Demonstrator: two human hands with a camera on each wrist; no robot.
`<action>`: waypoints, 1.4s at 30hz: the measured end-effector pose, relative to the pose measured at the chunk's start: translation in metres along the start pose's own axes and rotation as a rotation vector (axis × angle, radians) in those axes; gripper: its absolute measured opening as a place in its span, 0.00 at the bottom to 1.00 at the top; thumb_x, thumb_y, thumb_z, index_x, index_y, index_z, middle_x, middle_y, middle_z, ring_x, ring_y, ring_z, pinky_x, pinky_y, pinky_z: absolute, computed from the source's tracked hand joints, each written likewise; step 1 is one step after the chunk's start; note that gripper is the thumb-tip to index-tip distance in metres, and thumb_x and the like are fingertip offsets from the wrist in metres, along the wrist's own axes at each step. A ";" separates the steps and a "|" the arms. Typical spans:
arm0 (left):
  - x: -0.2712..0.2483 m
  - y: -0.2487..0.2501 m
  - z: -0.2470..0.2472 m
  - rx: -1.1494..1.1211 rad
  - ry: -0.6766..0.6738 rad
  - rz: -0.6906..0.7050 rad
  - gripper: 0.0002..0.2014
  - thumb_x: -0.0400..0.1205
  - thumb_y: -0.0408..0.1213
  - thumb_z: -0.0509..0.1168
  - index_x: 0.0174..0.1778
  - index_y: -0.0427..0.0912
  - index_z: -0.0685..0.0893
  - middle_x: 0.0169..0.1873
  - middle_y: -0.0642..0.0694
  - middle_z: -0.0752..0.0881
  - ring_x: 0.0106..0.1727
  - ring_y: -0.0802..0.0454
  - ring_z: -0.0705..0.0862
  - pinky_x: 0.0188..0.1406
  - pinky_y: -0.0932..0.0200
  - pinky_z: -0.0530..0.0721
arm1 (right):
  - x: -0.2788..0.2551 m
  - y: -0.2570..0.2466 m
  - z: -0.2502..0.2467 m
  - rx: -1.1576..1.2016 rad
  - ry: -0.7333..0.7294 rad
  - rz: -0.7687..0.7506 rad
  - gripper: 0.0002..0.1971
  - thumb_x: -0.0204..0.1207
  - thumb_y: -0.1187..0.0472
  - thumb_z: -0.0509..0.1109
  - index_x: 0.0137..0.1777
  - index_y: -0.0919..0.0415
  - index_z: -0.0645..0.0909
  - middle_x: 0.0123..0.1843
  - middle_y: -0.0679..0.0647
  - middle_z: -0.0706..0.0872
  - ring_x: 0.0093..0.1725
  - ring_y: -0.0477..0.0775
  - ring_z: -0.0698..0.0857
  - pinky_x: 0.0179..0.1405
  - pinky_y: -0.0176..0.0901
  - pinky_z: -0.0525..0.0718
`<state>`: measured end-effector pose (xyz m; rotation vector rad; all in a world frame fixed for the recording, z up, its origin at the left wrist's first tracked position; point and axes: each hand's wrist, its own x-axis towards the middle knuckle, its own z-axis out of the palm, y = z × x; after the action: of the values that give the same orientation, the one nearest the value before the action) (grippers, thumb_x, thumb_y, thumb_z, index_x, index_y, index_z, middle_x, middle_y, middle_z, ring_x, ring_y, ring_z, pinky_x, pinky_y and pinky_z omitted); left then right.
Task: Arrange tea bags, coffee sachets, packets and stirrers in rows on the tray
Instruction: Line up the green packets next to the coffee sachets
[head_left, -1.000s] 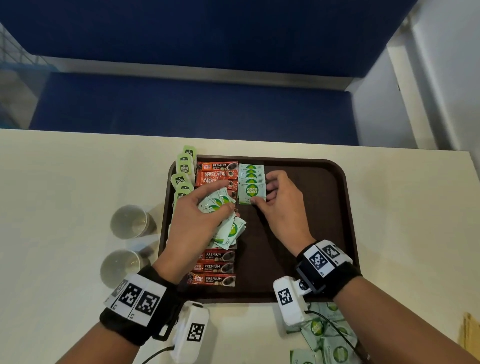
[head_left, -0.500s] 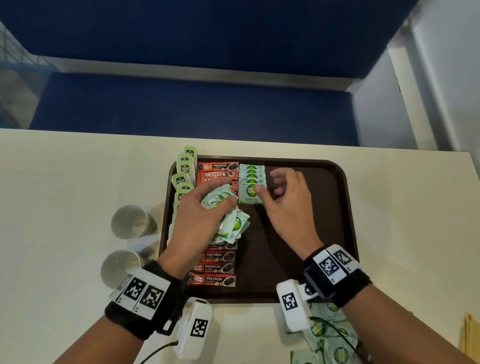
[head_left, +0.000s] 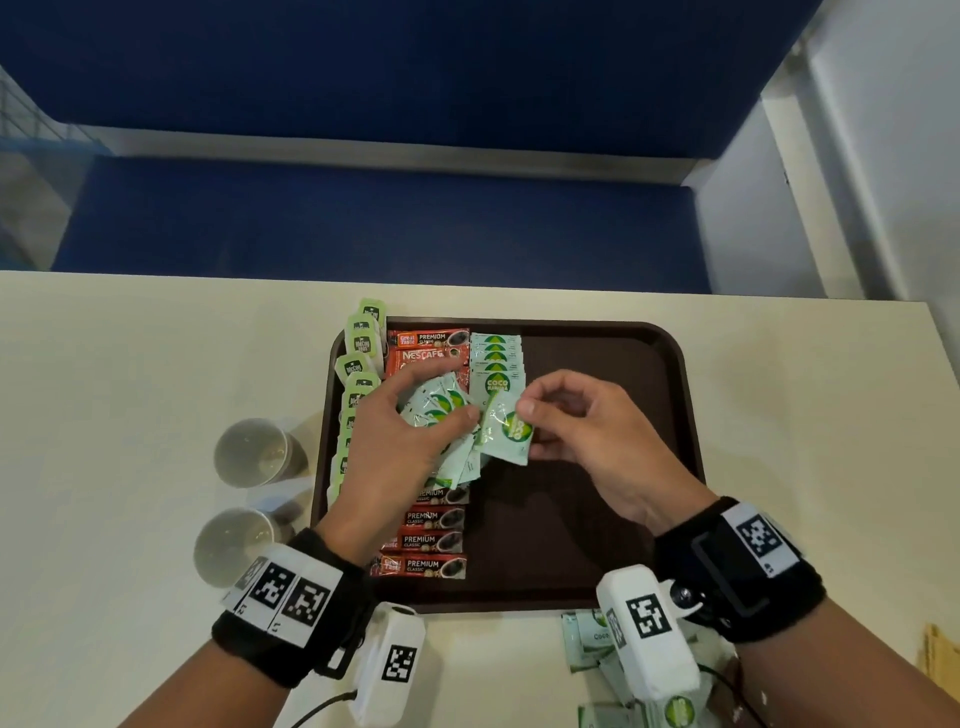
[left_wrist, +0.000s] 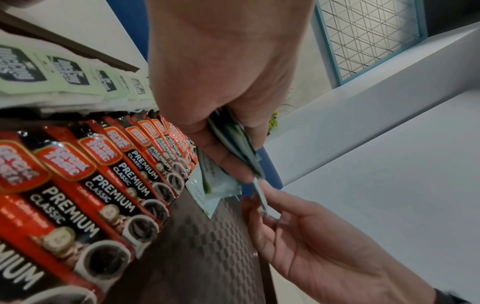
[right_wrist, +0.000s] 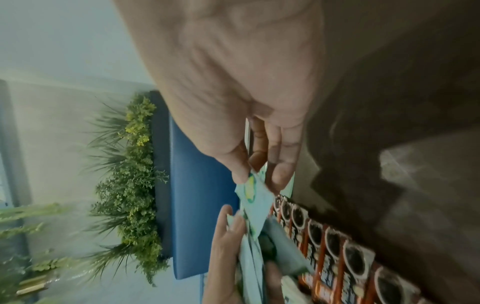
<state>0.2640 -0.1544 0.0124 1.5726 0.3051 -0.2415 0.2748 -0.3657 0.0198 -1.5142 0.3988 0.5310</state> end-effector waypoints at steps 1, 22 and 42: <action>0.001 -0.001 -0.002 0.015 -0.005 -0.007 0.23 0.78 0.31 0.84 0.65 0.59 0.93 0.64 0.65 0.91 0.71 0.60 0.89 0.68 0.48 0.91 | 0.002 -0.001 -0.004 -0.015 0.023 -0.014 0.06 0.84 0.64 0.78 0.56 0.65 0.88 0.57 0.62 0.95 0.56 0.61 0.95 0.50 0.48 0.94; -0.018 -0.004 -0.005 0.188 -0.220 -0.216 0.25 0.79 0.31 0.83 0.65 0.64 0.94 0.59 0.58 0.95 0.52 0.41 0.96 0.57 0.30 0.93 | 0.024 0.032 -0.009 -0.273 0.165 -0.149 0.09 0.87 0.66 0.75 0.52 0.52 0.94 0.48 0.57 0.94 0.45 0.55 0.92 0.51 0.49 0.94; -0.022 0.005 -0.009 0.167 -0.218 -0.162 0.23 0.80 0.30 0.81 0.66 0.61 0.94 0.63 0.62 0.92 0.53 0.60 0.95 0.47 0.61 0.94 | 0.050 0.034 0.011 -0.507 0.346 -0.304 0.10 0.84 0.66 0.78 0.61 0.56 0.85 0.46 0.50 0.88 0.42 0.30 0.85 0.40 0.24 0.82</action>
<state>0.2444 -0.1460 0.0249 1.6701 0.2462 -0.5728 0.2968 -0.3513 -0.0359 -2.1251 0.3002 0.1252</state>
